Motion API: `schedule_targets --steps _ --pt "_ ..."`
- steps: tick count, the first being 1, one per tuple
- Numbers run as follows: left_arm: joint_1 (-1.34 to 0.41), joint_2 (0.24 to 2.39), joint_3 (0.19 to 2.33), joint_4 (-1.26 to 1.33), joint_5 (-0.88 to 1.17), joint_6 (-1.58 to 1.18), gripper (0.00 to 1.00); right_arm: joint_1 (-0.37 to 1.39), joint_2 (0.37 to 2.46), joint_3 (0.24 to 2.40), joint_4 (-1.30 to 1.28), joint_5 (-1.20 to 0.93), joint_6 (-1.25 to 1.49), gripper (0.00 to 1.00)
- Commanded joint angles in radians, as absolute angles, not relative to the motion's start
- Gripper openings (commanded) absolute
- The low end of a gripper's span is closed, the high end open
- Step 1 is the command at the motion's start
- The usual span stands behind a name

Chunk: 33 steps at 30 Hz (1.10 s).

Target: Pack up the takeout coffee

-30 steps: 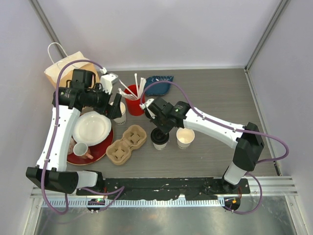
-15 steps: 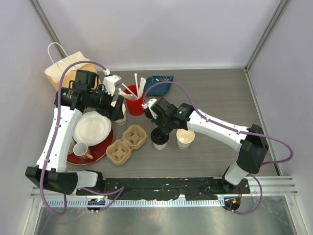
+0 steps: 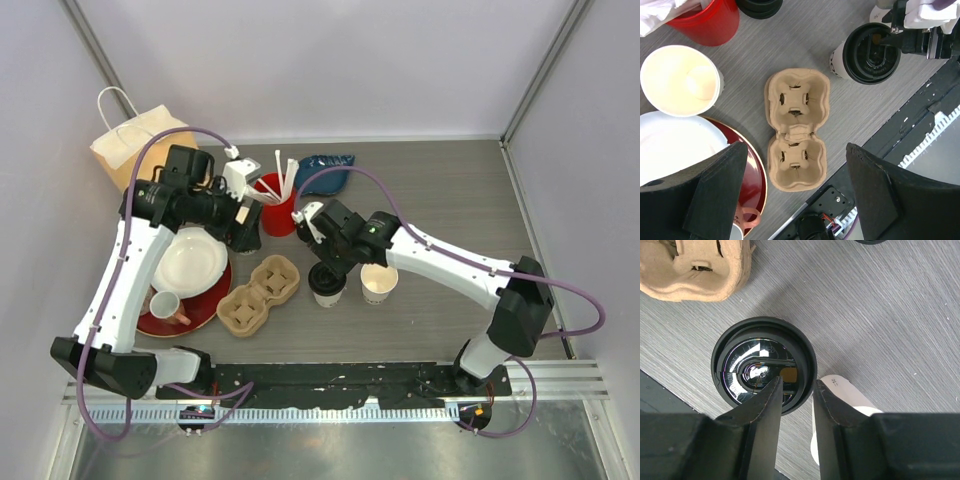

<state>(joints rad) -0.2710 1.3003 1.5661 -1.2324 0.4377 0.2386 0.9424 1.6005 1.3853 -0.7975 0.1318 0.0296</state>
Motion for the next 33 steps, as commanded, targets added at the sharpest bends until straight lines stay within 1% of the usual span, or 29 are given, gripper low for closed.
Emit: schedule_targets --steps 1,4,5,6,8,9,10,11,12,16,17,18,20,24,28,33 --pt "-0.302 1.284 1.557 -1.238 0.44 0.221 0.83 0.942 1.542 1.439 -0.793 0.117 0.04 0.4" --pt "-0.325 1.289 1.548 -1.238 0.44 0.212 0.82 0.943 1.525 1.454 -0.799 0.142 0.055 0.44" --pt "-0.346 1.292 1.543 -1.238 0.443 0.207 0.8 0.942 1.507 1.454 -0.801 0.156 0.067 0.45" --pt "-0.357 1.295 1.533 -1.233 0.449 0.199 0.74 0.942 1.493 1.445 -0.801 0.164 0.095 0.45" --pt "-0.389 1.304 1.505 -1.22 0.488 0.172 0.65 0.931 1.442 1.401 -0.782 0.176 0.144 0.38" --pt "-0.403 1.308 1.493 -1.203 0.497 0.157 0.53 0.925 1.424 1.376 -0.755 0.179 0.211 0.33" --pt "-0.414 1.315 1.482 -1.192 0.505 0.125 0.49 0.913 1.405 1.349 -0.741 0.179 0.241 0.26" --pt "-0.423 1.321 1.461 -1.18 0.517 0.106 0.46 0.904 1.37 1.295 -0.729 0.173 0.273 0.24" --pt "-0.445 1.337 1.451 -1.161 0.52 0.089 0.43 0.897 1.359 1.269 -0.707 0.164 0.331 0.24" --pt "-0.469 1.377 1.41 -1.091 0.544 0.006 0.43 0.881 1.33 1.187 -0.673 0.117 0.399 0.29" --pt "-0.468 1.388 1.39 -1.074 0.548 -0.049 0.4 0.879 1.328 1.171 -0.669 0.109 0.403 0.29" --pt "-0.469 1.397 1.381 -1.04 0.549 -0.067 0.32 0.876 1.327 1.163 -0.657 0.103 0.405 0.29" --pt "-0.469 1.43 1.356 -1.009 0.555 -0.104 0.27 0.87 1.33 1.151 -0.64 0.088 0.405 0.29" --pt "-0.486 1.468 1.327 -0.953 0.583 -0.129 0.26 0.853 1.359 1.15 -0.615 0.031 0.397 0.28" --pt "-0.537 1.488 1.299 -0.925 0.563 -0.146 0.26 0.848 1.391 1.147 -0.608 0.014 0.396 0.26" --pt "-0.555 1.528 1.29 -0.913 0.563 -0.155 0.25 0.839 1.402 1.134 -0.604 0.012 0.397 0.25"
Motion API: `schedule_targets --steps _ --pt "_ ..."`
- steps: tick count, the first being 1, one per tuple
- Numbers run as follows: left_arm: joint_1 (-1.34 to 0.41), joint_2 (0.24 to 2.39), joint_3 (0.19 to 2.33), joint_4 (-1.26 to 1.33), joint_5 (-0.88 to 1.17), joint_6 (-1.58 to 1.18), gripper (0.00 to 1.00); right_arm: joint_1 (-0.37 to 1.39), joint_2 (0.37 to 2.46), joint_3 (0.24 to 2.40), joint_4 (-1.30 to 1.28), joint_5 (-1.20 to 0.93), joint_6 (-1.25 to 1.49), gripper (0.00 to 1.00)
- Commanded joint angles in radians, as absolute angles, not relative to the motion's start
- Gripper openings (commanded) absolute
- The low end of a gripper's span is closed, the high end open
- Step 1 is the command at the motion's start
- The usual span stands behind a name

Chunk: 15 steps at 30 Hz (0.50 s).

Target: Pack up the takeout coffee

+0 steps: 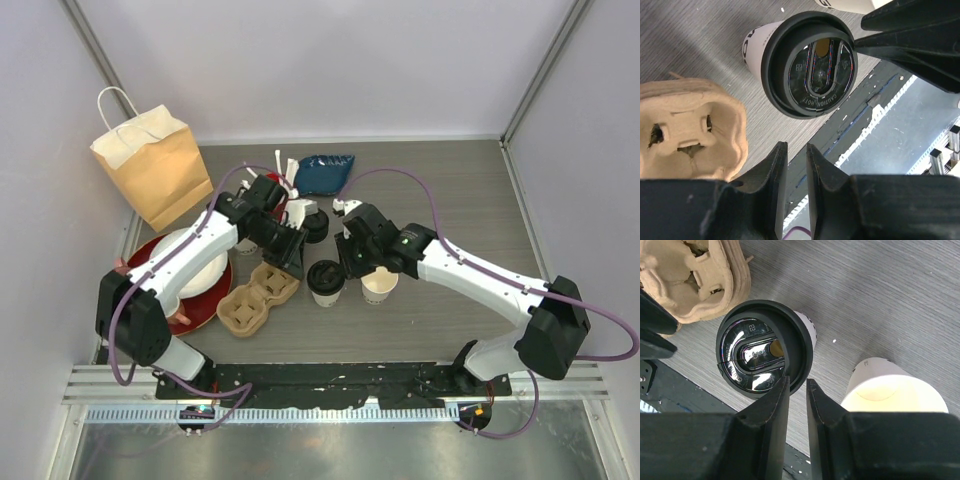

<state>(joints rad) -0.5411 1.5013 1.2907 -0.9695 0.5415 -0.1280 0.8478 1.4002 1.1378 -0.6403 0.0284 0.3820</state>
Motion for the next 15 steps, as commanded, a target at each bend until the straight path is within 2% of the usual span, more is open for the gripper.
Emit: schedule_targets --steps 1,15 --pt "-0.555 1.535 1.289 -0.911 0.563 -0.158 0.24 0.836 1.402 1.132 -0.604 0.015 0.399 0.25" --pt "-0.569 1.559 1.292 -0.891 0.555 -0.16 0.24 0.815 1.347 1.132 -0.624 0.025 0.403 0.21"
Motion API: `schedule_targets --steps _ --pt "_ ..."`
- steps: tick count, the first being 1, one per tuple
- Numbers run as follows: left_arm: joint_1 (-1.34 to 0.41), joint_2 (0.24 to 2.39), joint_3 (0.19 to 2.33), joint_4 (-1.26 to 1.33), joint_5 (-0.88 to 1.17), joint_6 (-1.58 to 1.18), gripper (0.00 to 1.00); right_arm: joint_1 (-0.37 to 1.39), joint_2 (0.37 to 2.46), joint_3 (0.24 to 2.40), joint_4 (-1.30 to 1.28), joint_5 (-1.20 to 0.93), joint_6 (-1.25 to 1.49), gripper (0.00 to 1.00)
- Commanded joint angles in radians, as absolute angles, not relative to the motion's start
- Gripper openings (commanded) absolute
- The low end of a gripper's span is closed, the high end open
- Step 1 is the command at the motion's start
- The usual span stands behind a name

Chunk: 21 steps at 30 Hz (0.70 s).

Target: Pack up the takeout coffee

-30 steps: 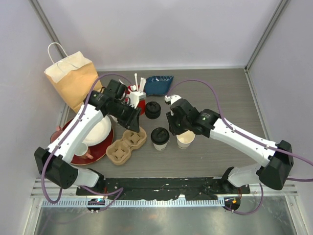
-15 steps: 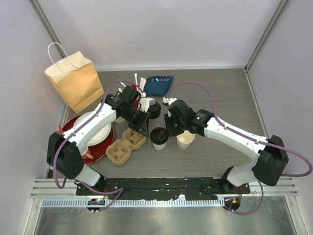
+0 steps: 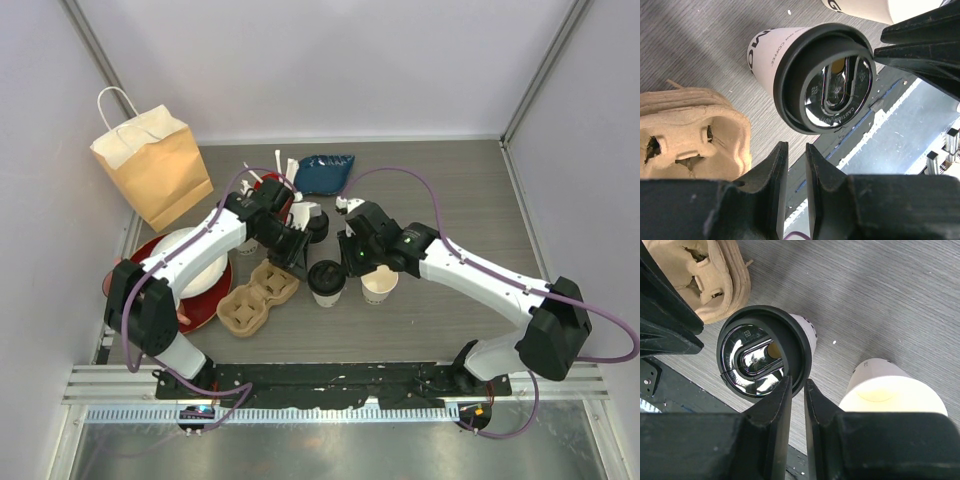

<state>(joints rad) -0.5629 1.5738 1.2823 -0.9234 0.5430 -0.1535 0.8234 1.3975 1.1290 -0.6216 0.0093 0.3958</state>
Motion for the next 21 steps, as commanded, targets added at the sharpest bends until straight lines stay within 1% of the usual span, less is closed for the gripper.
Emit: schedule_targets --steps 1,11,12,15,21 --pt "-0.569 1.56 1.29 -0.89 0.555 -0.16 0.24 0.813 1.341 1.135 -0.626 0.026 0.405 0.21" --pt "-0.581 1.578 1.292 -0.871 0.554 -0.17 0.24 0.805 1.374 1.103 -0.6 0.012 0.403 0.22" --pt "-0.586 1.583 1.289 -0.871 0.555 -0.172 0.24 0.807 1.385 1.103 -0.594 -0.021 0.403 0.22" --pt "-0.592 1.594 1.287 -0.87 0.557 -0.172 0.25 0.805 1.399 1.108 -0.592 -0.035 0.397 0.21" --pt "-0.591 1.588 1.289 -0.871 0.558 -0.172 0.25 0.807 1.373 1.103 -0.592 -0.031 0.403 0.21"
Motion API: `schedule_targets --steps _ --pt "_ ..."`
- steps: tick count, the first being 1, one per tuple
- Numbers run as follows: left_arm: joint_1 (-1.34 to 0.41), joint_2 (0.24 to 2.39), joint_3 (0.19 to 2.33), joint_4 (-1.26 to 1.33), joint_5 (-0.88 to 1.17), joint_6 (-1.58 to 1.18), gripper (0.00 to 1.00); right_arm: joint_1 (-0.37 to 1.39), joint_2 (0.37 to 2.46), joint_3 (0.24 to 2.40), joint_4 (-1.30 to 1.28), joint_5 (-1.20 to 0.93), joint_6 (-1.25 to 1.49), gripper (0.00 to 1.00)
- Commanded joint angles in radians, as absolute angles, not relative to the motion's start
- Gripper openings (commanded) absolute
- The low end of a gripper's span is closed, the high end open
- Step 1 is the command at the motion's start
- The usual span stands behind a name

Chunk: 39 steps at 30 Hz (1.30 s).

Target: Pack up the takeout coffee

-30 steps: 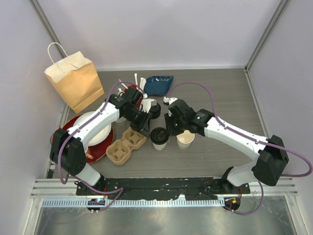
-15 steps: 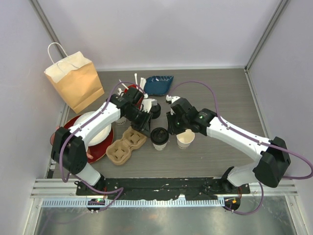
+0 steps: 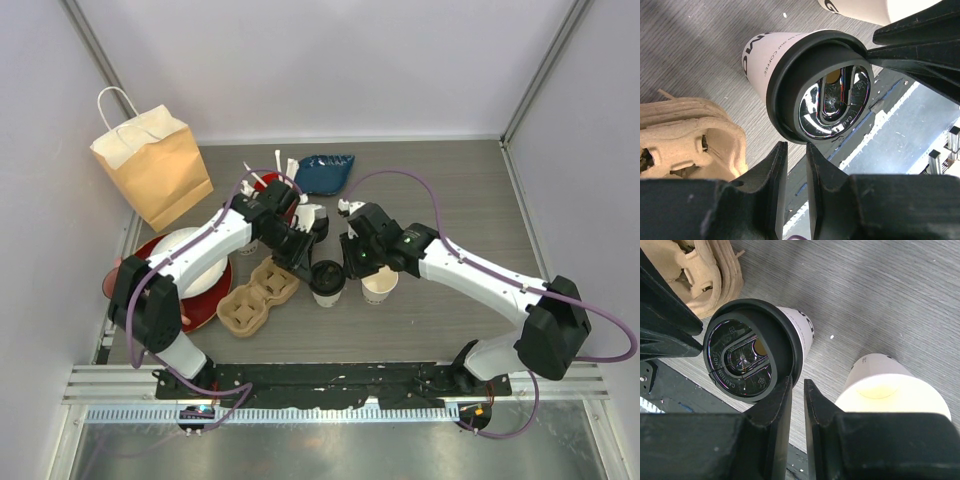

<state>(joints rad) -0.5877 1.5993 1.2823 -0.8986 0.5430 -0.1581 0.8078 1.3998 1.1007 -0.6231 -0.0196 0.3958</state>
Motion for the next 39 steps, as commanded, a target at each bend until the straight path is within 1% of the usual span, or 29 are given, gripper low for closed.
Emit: schedule_targets --steps 1,10,19,21,22,24,25,32,33,39 --pt "-0.592 1.589 1.286 -0.868 0.558 -0.172 0.25 0.805 1.373 1.103 -0.592 -0.034 0.403 0.22" --pt "-0.592 1.605 1.282 -0.862 0.571 -0.176 0.25 0.805 1.394 1.055 -0.565 -0.06 0.413 0.22" --pt "-0.592 1.641 1.262 -0.848 0.583 -0.186 0.24 0.805 1.433 0.951 -0.511 -0.083 0.445 0.15" --pt "-0.592 1.654 1.264 -0.847 0.569 -0.186 0.22 0.805 1.437 0.939 -0.508 -0.084 0.446 0.11" --pt "-0.592 1.66 1.264 -0.847 0.565 -0.184 0.18 0.805 1.44 0.927 -0.506 -0.084 0.452 0.1" --pt "-0.592 1.664 1.261 -0.845 0.554 -0.183 0.15 0.805 1.44 0.917 -0.5 -0.083 0.456 0.04" --pt "-0.592 1.67 1.258 -0.845 0.539 -0.183 0.11 0.805 1.44 0.908 -0.5 -0.081 0.457 0.01" --pt "-0.589 1.69 1.229 -0.839 0.476 -0.184 0.03 0.805 1.443 0.887 -0.505 -0.078 0.462 0.01" --pt "-0.589 1.697 1.223 -0.836 0.468 -0.184 0.0 0.807 1.445 0.885 -0.508 -0.074 0.463 0.01" --pt "-0.594 1.743 1.207 -0.831 0.443 -0.193 0.0 0.808 1.427 0.87 -0.523 -0.049 0.466 0.01"
